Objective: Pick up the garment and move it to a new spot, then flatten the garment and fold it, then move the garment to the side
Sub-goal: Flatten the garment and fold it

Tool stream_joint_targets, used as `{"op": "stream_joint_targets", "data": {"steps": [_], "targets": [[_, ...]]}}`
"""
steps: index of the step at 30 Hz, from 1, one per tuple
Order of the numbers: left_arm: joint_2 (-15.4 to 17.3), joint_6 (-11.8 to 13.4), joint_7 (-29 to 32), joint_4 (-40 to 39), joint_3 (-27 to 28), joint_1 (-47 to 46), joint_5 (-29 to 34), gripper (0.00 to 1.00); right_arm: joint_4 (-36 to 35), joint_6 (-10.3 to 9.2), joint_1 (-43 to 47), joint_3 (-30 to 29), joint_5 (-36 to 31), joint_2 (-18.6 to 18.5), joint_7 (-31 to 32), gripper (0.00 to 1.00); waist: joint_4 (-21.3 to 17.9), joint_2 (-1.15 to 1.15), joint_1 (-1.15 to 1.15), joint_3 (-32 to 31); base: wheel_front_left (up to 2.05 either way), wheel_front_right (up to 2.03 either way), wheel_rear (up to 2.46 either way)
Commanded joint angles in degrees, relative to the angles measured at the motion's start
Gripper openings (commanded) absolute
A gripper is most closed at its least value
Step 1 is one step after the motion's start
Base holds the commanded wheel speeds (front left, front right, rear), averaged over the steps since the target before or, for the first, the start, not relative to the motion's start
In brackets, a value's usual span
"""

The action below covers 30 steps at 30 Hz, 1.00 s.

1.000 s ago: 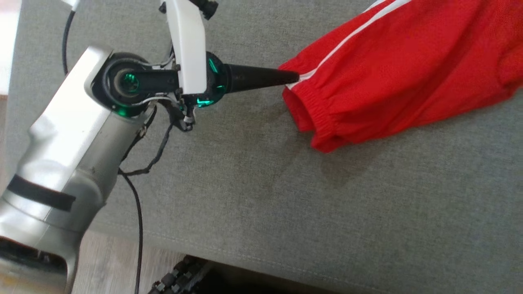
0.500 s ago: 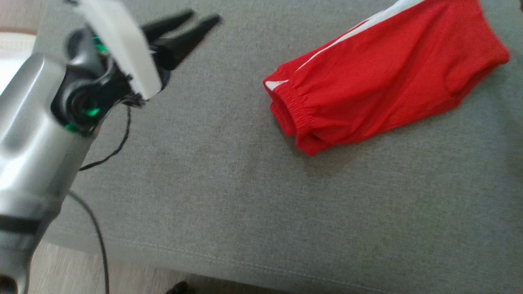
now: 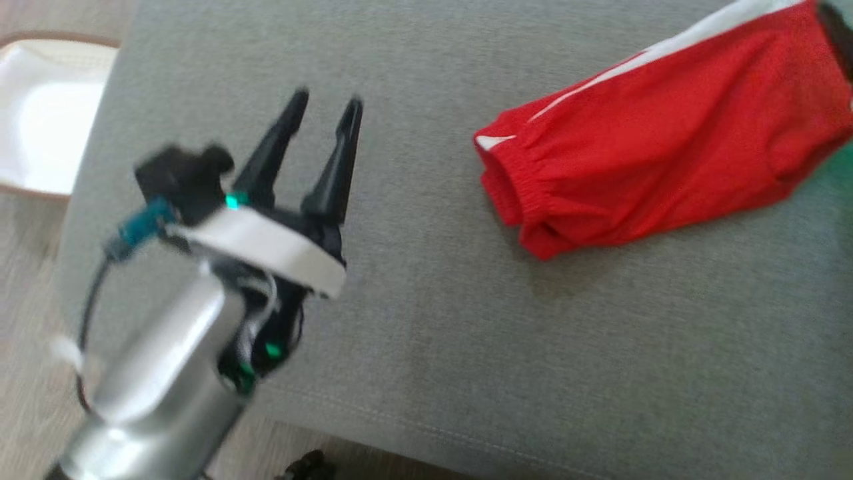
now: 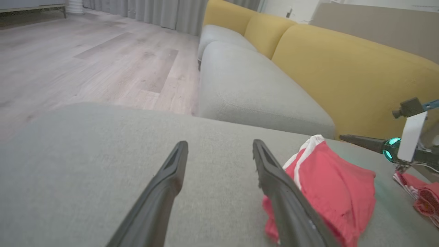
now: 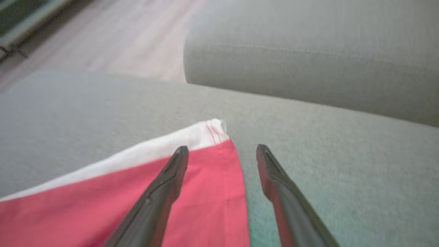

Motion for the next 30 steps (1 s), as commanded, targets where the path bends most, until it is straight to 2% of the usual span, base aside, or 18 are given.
{"op": "stream_joint_targets", "data": {"steps": [1,5,10,14,15,16,17,18,24,30], "targets": [[1.39,0.94,-1.22,-2.06,2.33,0.56,0.63,1.0,1.17,-0.04,1.3,0.32,0.72,-0.57,2.43,1.0,1.11,0.0,0.0,0.32,0.0,0.0,0.0],[-0.57,2.64,-2.94,-3.2,2.79,5.56,0.78,1.0,6.13,-0.04,1.03,1.19,2.06,-0.09,12.26,1.0,2.69,0.0,0.0,0.37,0.0,0.0,0.0],[-2.98,2.92,-3.7,-4.01,3.93,9.77,0.91,1.0,9.26,-0.04,1.12,0.93,6.26,1.34,25.63,1.0,3.69,0.0,0.0,0.16,0.0,0.0,0.0],[-4.8,2.59,-3.88,-3.92,5.01,11.19,1.98,1.0,9.83,-0.04,0.7,0.74,7.62,2.03,30.42,1.0,4.04,0.0,0.0,0.06,0.0,0.0,0.0],[-5.15,2.52,-3.91,-3.94,5.3,11.37,2.6,1.0,9.54,-0.04,0.82,0.61,7.88,2.23,30.54,0.95,4.05,0.0,0.0,0.0,0.0,0.0,0.0],[-5.52,2.45,-3.92,-4.01,5.65,11.55,3.32,1.0,9.17,-0.04,1.12,0.4,8.31,2.45,30.68,0.58,4.01,0.0,0.0,-0.08,0.0,0.0,0.0],[-5.96,2.4,-3.93,-4.08,6.08,11.8,4.0,1.0,8.59,-0.04,1.35,0.29,8.45,2.57,30.33,0.32,3.92,0.0,0.0,-0.22,0.0,0.0,0.0],[-6.47,2.36,-3.94,-4.3,6.76,12.07,4.77,1.0,7.98,-0.04,1.45,0.14,8.39,2.58,29.22,0.0,3.77,0.0,0.0,-0.39,0.0,0.0,0.0],[-8.2,2.08,-3.95,-4.64,10.47,14.15,10.71,1.0,5.43,-0.04,2.46,-0.92,7.38,2.6,19.51,0.0,1.41,0.0,0.0,-2.56,0.0,0.0,0.0],[-8.48,1.16,-3.95,-3.48,13.11,16.68,13.99,1.0,4.77,-0.04,4.6,-1.93,7.7,3.1,12.82,0.0,-3.39,0.0,0.0,-5.31,0.0,0.0,0.0]]}}
